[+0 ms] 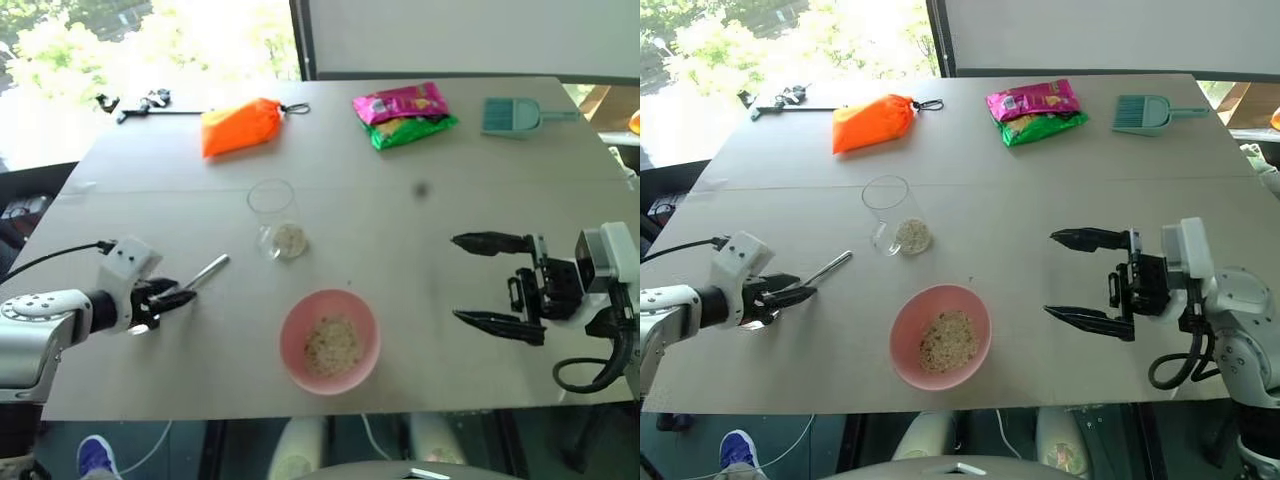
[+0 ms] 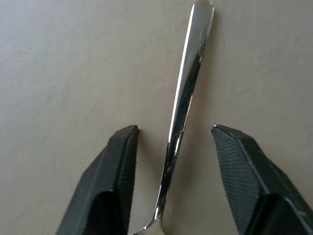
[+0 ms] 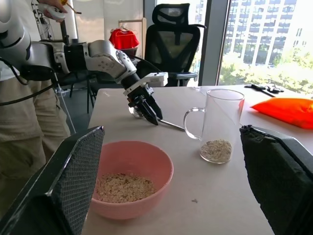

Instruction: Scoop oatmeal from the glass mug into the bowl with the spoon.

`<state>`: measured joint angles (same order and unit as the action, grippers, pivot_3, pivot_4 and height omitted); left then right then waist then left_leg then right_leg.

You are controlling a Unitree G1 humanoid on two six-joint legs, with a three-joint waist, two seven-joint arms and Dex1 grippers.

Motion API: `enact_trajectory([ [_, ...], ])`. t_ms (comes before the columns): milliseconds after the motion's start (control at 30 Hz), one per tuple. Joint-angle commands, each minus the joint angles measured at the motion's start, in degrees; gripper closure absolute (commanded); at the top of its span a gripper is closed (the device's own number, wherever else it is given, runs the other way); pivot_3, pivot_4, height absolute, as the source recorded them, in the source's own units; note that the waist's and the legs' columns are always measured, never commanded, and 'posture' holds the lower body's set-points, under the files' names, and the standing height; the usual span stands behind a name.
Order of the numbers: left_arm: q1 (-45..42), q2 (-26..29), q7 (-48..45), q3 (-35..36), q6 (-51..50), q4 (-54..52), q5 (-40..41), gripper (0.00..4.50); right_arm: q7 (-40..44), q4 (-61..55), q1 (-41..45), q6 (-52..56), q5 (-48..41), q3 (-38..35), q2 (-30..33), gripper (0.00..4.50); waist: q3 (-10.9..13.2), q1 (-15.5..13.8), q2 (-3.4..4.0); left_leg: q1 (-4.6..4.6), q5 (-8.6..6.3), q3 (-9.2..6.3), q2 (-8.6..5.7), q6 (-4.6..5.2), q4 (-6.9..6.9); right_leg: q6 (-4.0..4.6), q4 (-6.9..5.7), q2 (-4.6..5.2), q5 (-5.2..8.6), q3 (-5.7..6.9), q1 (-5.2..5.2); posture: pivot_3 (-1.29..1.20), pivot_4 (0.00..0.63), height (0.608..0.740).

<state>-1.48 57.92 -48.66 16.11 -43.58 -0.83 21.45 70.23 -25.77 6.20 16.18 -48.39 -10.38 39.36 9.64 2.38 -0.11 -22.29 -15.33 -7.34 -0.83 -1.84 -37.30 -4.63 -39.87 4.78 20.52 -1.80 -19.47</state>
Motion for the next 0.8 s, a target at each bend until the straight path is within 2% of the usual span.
enact_trajectory([
  [33,-0.7,-1.1,-0.5,-2.7,-2.2,3.0,-0.4,3.95,-1.6,-2.8,0.7,0.4,-0.3,0.2,-0.1,0.0,0.0,0.0,0.03,0.03,0.0,0.03,0.0,0.0,0.0,0.0,0.0,0.0,0.0,-0.03,0.01,0.0,0.15,0.74],
  [67,-1.2,-1.4,-0.4,-2.4,-2.3,3.3,-0.1,4.42,-2.2,-3.1,0.8,0.6,-0.3,0.3,0.0,0.0,0.0,0.0,0.02,0.05,0.0,0.06,0.0,0.0,0.0,0.0,0.0,0.01,0.0,-0.05,0.03,0.0,0.15,0.74],
  [200,-1.9,-2.7,0.6,0.7,-0.2,3.5,0.3,4.42,-4.8,-4.2,1.2,2.6,-0.5,0.9,0.3,0.0,0.0,-0.2,0.07,0.06,0.0,0.1,-0.02,0.0,0.0,0.0,0.0,0.03,0.0,-0.11,0.03,0.0,0.15,0.74],
  [367,-2.5,-7.4,3.6,10.3,2.4,0.1,4.0,4.42,-10.2,-5.1,3.5,8.3,-1.4,2.7,0.8,0.0,0.0,-0.2,-0.14,0.04,0.0,0.06,0.02,-0.01,-0.02,0.0,0.0,0.01,0.0,-0.09,0.02,0.0,0.15,0.74],
  [467,-3.2,-10.6,6.1,16.9,4.7,-5.5,7.1,4.42,-17.3,-3.7,6.6,11.2,-3.1,1.9,-1.5,0.0,0.1,-0.1,-0.37,-0.17,0.06,-0.12,0.04,-0.1,-0.1,0.0,0.02,0.03,0.0,-0.05,-0.11,0.0,0.15,0.74],
  [533,-4.3,-11.8,8.2,19.7,5.1,-12.0,9.2,4.42,-22.9,-4.6,9.1,10.9,0.7,2.3,-3.1,0.0,0.2,-0.1,-0.51,-0.25,0.14,-0.28,0.04,-0.24,-0.14,0.0,0.05,0.03,0.0,-0.01,-0.15,0.0,0.15,0.74],
  [567,-4.8,-12.2,9.0,20.4,5.0,-14.5,10.0,4.42,-25.0,-4.9,9.9,10.9,2.0,2.6,-3.6,0.0,0.2,-0.1,-0.55,-0.28,0.14,-0.31,0.04,-0.25,-0.13,0.0,0.07,0.03,0.0,0.01,-0.15,0.0,0.15,0.74],
  [700,-12.4,-12.3,13.9,21.4,1.4,-22.8,16.7,4.42,-32.1,-5.9,16.2,16.7,-2.4,2.9,-5.4,0.0,0.2,-0.3,-0.55,-0.42,0.15,-0.35,-0.01,-0.27,-0.14,0.0,0.1,0.07,0.0,0.13,-0.22,0.0,0.15,0.74],
  [800,-22.9,-10.7,15.9,14.9,0.5,-26.4,19.0,4.42,-43.2,-5.6,24.9,25.7,-2.5,2.7,-4.3,0.0,0.2,-0.1,-0.56,-0.44,0.16,-0.24,-0.03,-0.27,-0.16,0.0,0.09,0.06,0.0,0.15,-0.22,0.0,0.15,0.74],
])
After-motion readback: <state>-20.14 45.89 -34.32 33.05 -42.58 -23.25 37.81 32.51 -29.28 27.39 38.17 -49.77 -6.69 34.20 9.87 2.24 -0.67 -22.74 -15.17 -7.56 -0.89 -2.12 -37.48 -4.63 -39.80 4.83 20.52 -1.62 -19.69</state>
